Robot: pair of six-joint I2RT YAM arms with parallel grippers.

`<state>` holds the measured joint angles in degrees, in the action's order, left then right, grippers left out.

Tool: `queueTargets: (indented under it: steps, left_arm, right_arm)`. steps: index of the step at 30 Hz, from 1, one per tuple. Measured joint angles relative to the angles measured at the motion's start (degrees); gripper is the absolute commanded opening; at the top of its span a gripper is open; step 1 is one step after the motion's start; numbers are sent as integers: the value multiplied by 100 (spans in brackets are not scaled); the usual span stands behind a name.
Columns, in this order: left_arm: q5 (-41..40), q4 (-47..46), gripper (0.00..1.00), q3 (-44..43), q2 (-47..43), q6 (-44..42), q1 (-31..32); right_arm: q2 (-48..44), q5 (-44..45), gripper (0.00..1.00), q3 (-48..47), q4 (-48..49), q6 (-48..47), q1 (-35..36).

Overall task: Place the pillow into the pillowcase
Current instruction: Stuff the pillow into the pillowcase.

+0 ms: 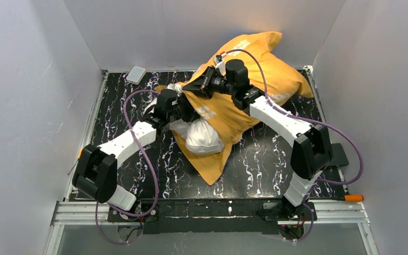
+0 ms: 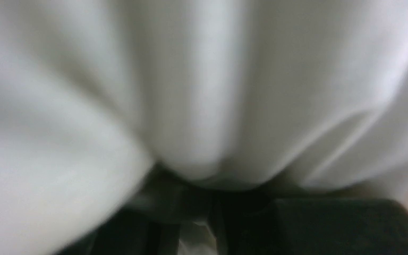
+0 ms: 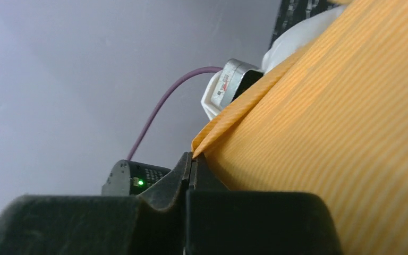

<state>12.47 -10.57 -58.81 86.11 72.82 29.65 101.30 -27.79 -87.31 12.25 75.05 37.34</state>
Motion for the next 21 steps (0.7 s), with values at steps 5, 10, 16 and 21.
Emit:
queueTargets:
  steps: [5,10,16,21]
  left_arm:
    - [592,730,69,168,-551,-83,136]
    - [533,3220,80,-632,-1215,-922,234]
    - [28,5219,90,-885,-2400,-1434,-127]
    - [92,5668,90,-164,-3497,-1191,-179]
  right_arm:
    - [-415,282,54,-339,-2057,-1711,20]
    - [-603,682,82,-1578,-3939,-3338,216]
    - [-994,1471,87,-2323,-5563,-4878,376]
    - [-1436,2225,88,-1812,-6369,-5676,352]
